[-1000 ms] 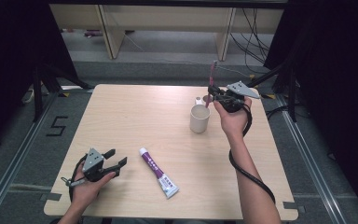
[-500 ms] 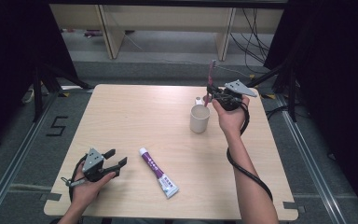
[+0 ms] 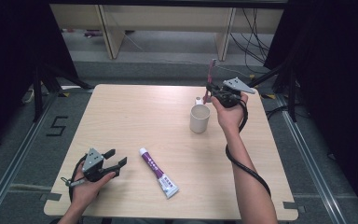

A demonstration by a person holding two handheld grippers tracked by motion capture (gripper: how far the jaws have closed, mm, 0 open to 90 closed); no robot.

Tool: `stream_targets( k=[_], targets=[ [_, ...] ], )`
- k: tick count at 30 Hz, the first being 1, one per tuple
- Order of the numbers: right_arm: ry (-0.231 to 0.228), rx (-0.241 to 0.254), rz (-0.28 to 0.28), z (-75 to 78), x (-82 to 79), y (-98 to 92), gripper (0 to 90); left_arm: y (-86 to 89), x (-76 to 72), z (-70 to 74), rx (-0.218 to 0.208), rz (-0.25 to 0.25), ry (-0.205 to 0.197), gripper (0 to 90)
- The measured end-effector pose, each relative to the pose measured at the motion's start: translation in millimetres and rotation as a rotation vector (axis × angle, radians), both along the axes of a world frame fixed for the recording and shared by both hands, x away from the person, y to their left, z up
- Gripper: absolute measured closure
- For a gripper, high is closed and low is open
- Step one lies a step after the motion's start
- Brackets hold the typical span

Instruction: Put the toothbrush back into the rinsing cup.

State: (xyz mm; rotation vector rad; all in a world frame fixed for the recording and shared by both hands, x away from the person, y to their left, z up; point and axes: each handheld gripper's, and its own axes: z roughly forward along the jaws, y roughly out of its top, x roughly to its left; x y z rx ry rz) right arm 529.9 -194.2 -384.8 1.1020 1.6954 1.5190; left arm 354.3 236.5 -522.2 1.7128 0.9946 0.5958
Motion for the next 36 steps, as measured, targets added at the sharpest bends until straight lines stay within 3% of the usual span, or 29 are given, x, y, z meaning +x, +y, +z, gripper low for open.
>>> stream_targets(
  k=[21,27,31,32,36],
  targets=[
    [0.016,-0.012,-0.015,-3.1,14.9,4.9,82.4,0.1,-0.1,0.0,-0.001,0.0,0.0,36.6],
    [0.0,-0.019,-0.01,-2.1,20.3,9.0,82.3,-0.1,-0.2,-0.1,-0.001,0.001,0.0,36.5],
    [0.006,-0.017,-0.008,-1.9,23.0,11.1,82.3,-0.3,-0.3,0.0,0.0,0.001,0.0,36.6],
    [0.011,0.003,-0.008,-2.4,23.5,12.8,82.3,-0.3,-0.3,-0.1,-0.001,0.001,0.0,36.5],
    [0.022,-0.01,-0.013,-2.6,27.1,13.0,82.3,-0.1,-0.3,0.0,-0.001,0.001,0.001,36.6]
  ],
)
